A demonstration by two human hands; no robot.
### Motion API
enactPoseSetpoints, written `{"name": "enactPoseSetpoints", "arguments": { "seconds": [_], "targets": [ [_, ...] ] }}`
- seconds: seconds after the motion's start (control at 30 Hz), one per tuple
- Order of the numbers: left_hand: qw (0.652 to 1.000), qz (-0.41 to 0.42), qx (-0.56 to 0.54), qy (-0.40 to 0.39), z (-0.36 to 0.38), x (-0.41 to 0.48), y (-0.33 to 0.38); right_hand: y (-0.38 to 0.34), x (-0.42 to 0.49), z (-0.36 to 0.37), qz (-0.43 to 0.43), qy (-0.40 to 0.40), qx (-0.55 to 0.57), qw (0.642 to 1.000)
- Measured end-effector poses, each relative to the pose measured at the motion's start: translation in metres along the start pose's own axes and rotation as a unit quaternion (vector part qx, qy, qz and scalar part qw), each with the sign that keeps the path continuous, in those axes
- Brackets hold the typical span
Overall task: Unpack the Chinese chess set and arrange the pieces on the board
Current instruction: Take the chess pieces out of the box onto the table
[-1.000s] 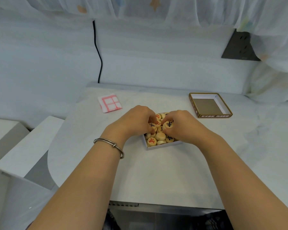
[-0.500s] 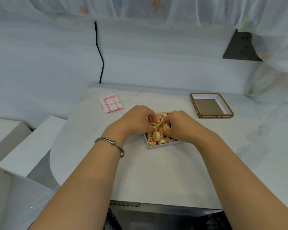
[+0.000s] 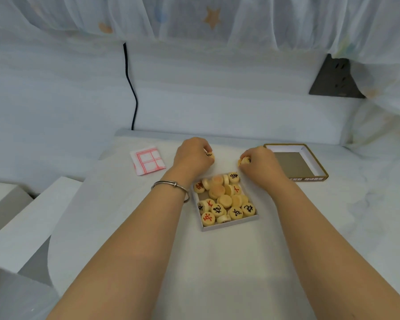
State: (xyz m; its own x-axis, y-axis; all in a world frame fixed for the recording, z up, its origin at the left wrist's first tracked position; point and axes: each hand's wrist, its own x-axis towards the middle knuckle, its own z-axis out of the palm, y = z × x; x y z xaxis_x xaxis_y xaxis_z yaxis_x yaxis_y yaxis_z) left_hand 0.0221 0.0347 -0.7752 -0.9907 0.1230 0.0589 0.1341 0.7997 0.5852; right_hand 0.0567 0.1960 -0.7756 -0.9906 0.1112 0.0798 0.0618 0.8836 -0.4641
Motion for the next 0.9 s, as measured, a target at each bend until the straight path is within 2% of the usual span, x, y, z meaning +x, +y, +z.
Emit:
{"name": "enactPoseSetpoints", "arguments": {
  "seconds": [0.13,0.23,0.4,0.57,0.7,0.83,0.9],
  "targets": [
    [0.999,0.013,-0.042,-0.026,0.016,0.019,-0.001,0.001,0.019,0.012,-0.021,-0.024,0.05,0.998],
    [0.994,-0.003,-0.109,-0.032,0.013,0.024,-0.007,0.009,0.024,0.007,-0.004,0.0,0.079,0.997],
    [0.999,-0.025,0.034,-0.015,0.002,0.025,-0.019,0.025,0.025,-0.002,0.03,-0.032,0.002,0.999],
    [0.998,0.009,0.009,-0.069,0.006,0.022,-0.009,0.012,0.021,0.008,-0.028,-0.038,0.019,0.999],
    [0.996,0.015,-0.031,-0.078,0.005,0.019,-0.006,0.013,0.02,0.002,0.001,-0.028,0.082,0.996],
    [0.994,0.011,-0.047,-0.098,0.002,0.018,-0.004,0.026,0.021,-0.01,0.029,-0.052,-0.025,0.998],
    [0.991,0.01,-0.069,-0.117,0.002,0.016,-0.002,0.027,0.021,-0.01,0.031,-0.07,-0.035,0.996]
  ]
}}
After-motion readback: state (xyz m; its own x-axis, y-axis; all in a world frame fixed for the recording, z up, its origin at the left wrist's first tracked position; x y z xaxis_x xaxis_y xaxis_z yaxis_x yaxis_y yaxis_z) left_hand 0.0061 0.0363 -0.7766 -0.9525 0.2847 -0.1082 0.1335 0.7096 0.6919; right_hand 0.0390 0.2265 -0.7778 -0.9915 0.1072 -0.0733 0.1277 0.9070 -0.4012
